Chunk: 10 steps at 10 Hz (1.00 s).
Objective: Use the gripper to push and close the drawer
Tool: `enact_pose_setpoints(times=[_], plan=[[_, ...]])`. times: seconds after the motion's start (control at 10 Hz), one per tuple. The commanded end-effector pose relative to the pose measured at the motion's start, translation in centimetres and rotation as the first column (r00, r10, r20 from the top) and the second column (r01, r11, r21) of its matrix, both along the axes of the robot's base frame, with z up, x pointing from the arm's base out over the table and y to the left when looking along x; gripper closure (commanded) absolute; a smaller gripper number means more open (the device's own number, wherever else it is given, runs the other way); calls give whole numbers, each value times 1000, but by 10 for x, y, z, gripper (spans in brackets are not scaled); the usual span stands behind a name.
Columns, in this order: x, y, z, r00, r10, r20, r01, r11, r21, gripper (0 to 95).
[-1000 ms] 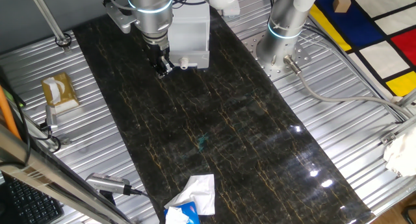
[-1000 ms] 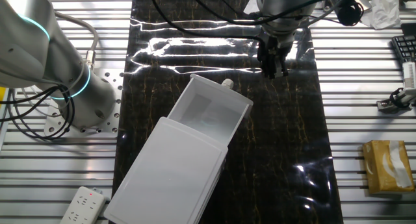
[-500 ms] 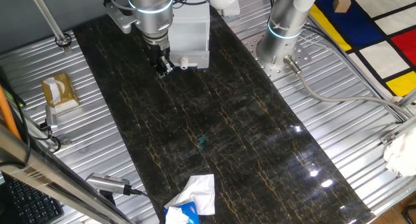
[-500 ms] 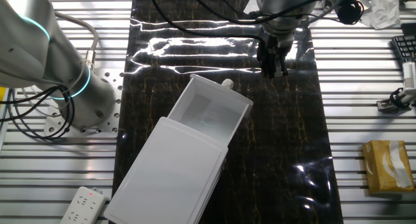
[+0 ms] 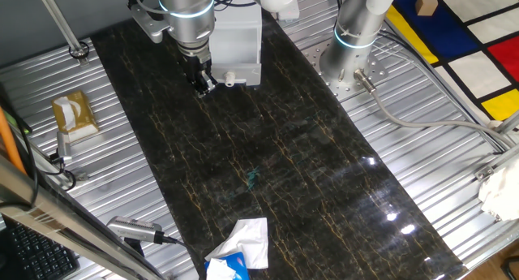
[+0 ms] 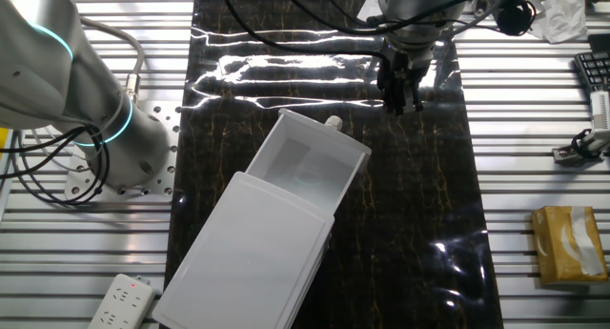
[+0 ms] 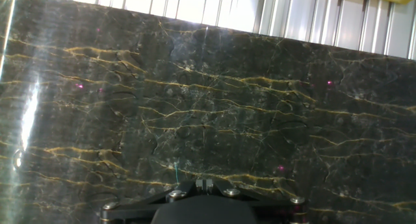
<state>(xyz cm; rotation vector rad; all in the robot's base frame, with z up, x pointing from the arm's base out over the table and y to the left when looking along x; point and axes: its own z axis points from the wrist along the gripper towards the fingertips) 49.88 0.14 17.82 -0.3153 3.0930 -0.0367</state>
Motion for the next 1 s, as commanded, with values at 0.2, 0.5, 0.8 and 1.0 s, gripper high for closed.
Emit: enact_pose_setpoints(times=[0.2, 0.5, 0.8, 1.0], plan=[[0, 0, 0, 1000, 1, -3, -1, 1000, 1, 950], [0, 0, 0, 1000, -5, -3, 5, 1000, 1, 950], [0, 0, 0, 1000, -7, -2, 7, 1000, 1, 950], [0, 0, 0, 1000, -7, -2, 7, 1000, 1, 950]])
